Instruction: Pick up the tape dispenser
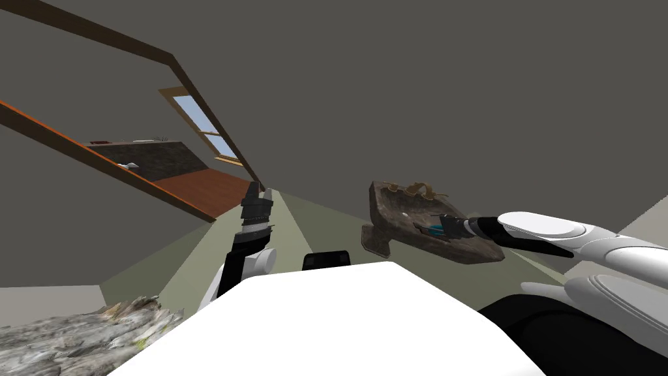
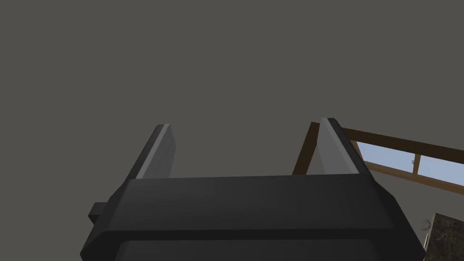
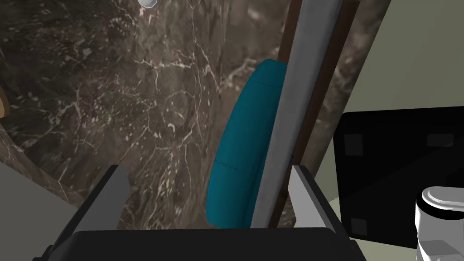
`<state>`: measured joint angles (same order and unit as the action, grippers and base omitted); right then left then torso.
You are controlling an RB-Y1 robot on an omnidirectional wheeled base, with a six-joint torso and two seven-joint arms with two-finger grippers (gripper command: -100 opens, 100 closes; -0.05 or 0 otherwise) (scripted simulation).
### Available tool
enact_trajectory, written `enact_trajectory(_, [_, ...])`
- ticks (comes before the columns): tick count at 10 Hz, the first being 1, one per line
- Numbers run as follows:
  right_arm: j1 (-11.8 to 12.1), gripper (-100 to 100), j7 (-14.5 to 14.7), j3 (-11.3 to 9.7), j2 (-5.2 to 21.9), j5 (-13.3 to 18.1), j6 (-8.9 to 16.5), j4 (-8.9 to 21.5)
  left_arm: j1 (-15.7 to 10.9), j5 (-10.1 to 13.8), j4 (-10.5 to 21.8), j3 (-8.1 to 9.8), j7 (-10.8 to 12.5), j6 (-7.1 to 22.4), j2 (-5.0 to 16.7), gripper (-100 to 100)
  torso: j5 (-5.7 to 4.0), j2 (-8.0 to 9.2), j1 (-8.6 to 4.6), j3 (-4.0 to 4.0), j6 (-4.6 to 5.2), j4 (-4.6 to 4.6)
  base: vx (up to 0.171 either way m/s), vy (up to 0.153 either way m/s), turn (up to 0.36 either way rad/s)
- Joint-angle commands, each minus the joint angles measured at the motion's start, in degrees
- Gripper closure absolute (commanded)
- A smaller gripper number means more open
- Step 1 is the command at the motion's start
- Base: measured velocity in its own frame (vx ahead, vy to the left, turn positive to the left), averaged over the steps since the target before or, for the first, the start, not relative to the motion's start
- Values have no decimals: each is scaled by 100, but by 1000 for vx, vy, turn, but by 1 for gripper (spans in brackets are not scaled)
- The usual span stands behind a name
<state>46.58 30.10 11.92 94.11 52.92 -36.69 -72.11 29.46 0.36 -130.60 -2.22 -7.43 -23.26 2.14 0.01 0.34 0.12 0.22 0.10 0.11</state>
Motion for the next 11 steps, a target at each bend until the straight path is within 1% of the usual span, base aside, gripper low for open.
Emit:
enact_trajectory(1, [-50, -100, 14, -181, -65, -85, 82, 147, 0, 0, 0, 0, 0, 0, 0, 0, 0, 0, 0, 0, 0, 0, -80, -9, 204])
enact_trajectory(2, [-5, -100, -7, -105, -36, -41, 66, 52, -1, 0, 0, 0, 0, 0, 0, 0, 0, -6, 1, -4, -5, -2, -34, -8, 54])
enact_trajectory(3, [-2, 100, -13, -113, -39, -46, 86, 55, 1, 0, 0, 0, 0, 0, 0, 0, 1, -20, 1, -11, 1, -4, -7, -1, -14])
enact_trajectory(7, [-1, 100, -12, -114, -39, -45, 81, 54, 1, 0, 0, 0, 0, 0, 0, 0, 3, -38, 6, -21, -1, -8, -1, 0, 0])
enact_trajectory(8, [-2, 0, -12, -114, -39, -45, 82, 54, 1, 0, 0, 0, 0, 0, 0, 0, 3, -38, 6, -22, -1, -8, 0, 0, 0])
enact_trajectory(9, [-48, 100, -1, -82, -6, -12, 23, 26, 1, 0, 0, 0, 0, 0, 0, 0, 3, -38, 6, -22, 0, -8, 38, 11, -189])
enact_trajectory(10, [-48, 100, -8, -33, 24, 24, -6, -35, 3, 0, 0, 1, 0, 0, 0, 0, 6, -44, 11, -24, 11, -7, 68, 13, -220])
enact_trajectory(11, [-46, 100, -23, 65, 83, 96, -64, -156, 3, 0, 0, 1, 0, 0, 0, 0, 6, -51, 12, -27, 8, -8, 100, 2, -279])
